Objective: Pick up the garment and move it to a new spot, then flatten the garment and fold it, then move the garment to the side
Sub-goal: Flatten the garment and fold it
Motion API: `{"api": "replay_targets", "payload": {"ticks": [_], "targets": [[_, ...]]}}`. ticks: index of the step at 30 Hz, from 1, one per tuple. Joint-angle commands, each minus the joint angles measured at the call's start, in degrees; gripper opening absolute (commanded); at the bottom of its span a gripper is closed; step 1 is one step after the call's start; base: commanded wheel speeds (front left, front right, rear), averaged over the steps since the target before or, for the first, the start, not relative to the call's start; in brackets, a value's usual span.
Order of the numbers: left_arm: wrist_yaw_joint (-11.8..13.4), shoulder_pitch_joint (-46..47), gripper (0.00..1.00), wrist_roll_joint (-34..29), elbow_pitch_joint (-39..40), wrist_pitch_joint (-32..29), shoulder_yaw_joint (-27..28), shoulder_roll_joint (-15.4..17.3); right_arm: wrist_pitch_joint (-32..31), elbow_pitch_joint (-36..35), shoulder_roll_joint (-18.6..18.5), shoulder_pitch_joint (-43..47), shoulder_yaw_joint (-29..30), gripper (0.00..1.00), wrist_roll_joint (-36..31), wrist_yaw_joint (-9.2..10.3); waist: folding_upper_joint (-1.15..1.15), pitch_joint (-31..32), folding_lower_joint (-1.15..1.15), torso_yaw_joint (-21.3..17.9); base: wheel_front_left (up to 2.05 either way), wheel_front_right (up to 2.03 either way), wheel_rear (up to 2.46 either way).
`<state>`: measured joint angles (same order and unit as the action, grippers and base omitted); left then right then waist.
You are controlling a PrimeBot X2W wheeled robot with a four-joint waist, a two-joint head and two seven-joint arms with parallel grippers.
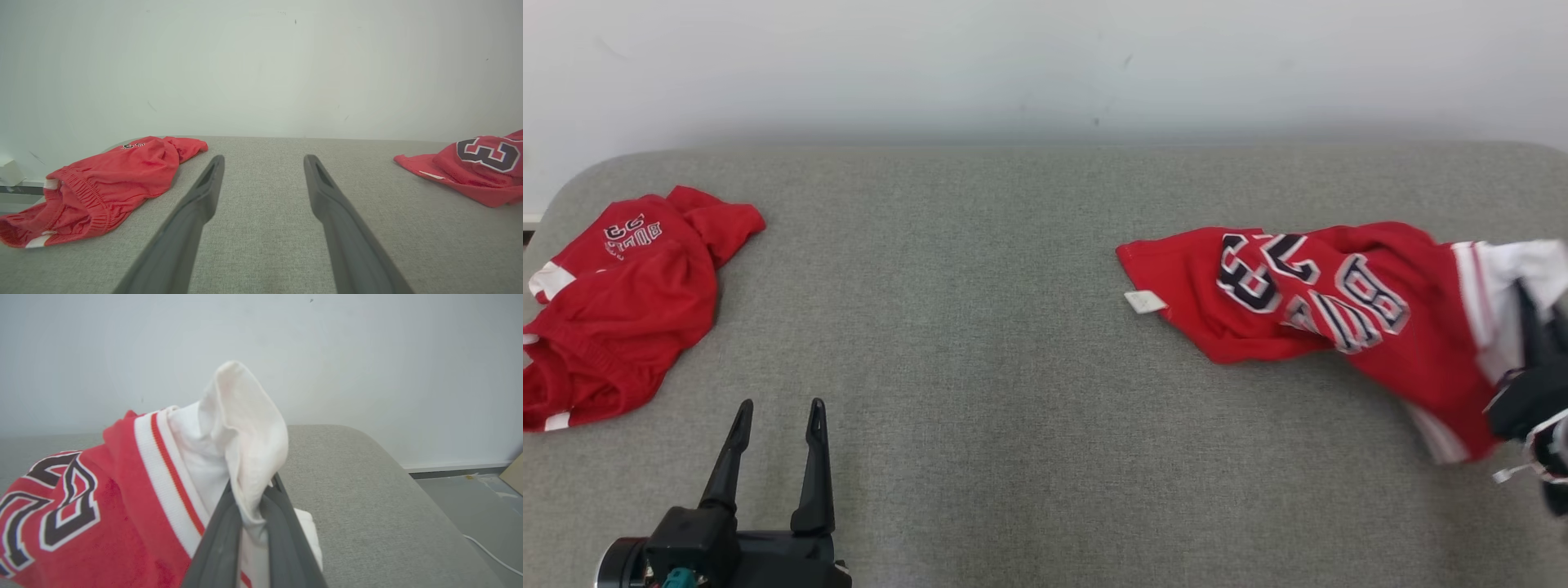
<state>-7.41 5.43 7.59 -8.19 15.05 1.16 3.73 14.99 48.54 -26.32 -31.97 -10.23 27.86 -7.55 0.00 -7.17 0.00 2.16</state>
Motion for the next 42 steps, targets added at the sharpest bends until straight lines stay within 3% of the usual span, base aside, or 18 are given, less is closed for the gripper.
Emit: {"api": "replay_targets", "payload": {"ticks": [1,7,12,19,24,29,34,35,36,37,42], "targets": [[0.0,-0.7,1.00,0.0,0.1,0.2,0.2,-0.2,0.3,-1.3,-1.7,-0.9,1.6,0.00,-1.1,0.12,0.00,0.4,0.00,-0.4,0.00,0.00,0.00],[-0.1,-1.0,1.00,0.5,0.0,0.2,0.2,-0.5,0.2,-6.4,-2.7,-4.6,2.4,0.00,-4.9,0.12,0.00,1.4,0.00,0.0,0.00,0.00,0.00],[-0.1,-1.4,1.00,0.8,0.1,0.2,-0.3,-0.6,-0.7,-12.0,1.3,-7.1,-2.9,0.00,-7.3,0.12,0.00,2.5,0.00,1.4,0.00,0.00,0.00],[0.0,-0.9,1.00,1.1,-0.3,0.2,-0.8,-0.8,-2.9,-17.4,9.7,-7.3,-13.5,0.00,-8.2,0.12,0.00,3.0,0.00,4.1,0.00,0.00,0.00],[0.0,-0.5,1.00,1.3,-0.4,0.2,-0.9,-0.8,-3.3,-16.1,14.9,-5.6,-19.5,0.00,-7.2,0.12,0.00,2.7,0.00,5.7,0.00,0.00,0.00],[0.0,0.6,1.00,1.7,-0.9,0.2,-1.5,-0.9,-2.1,-9.8,20.8,-5.8,-24.0,0.00,-6.1,0.12,0.00,1.4,0.00,7.5,0.00,0.00,0.00],[0.0,1.4,1.00,2.3,-1.5,0.2,-2.2,-0.8,-0.8,-3.7,23.3,-6.7,-28.7,0.00,-4.2,0.12,0.00,0.6,0.00,8.8,0.00,0.00,0.00],[0.0,1.7,1.00,2.4,-1.6,0.2,-2.3,-0.8,-0.7,-2.8,23.3,-6.9,-29.6,0.32,-3.8,0.12,0.00,0.5,0.00,8.9,0.00,0.00,0.00],[0.0,1.9,1.00,2.5,-1.8,0.2,-2.5,-0.9,-0.5,-3.0,23.4,-6.8,-31.0,0.87,-2.4,0.12,0.00,0.4,0.00,9.0,0.00,0.00,0.00],[0.0,2.0,1.00,2.6,-1.9,0.2,-2.5,-0.9,-0.3,-3.0,23.5,-6.8,-32.2,1.00,-1.4,0.12,0.00,0.4,0.00,9.0,0.00,0.00,0.00],[0.2,1.0,1.00,2.6,-2.1,0.2,-1.5,-0.9,0.3,-1.7,23.4,-8.8,-34.2,1.00,1.4,0.12,0.00,1.2,0.00,7.2,0.00,0.00,0.00]]}}
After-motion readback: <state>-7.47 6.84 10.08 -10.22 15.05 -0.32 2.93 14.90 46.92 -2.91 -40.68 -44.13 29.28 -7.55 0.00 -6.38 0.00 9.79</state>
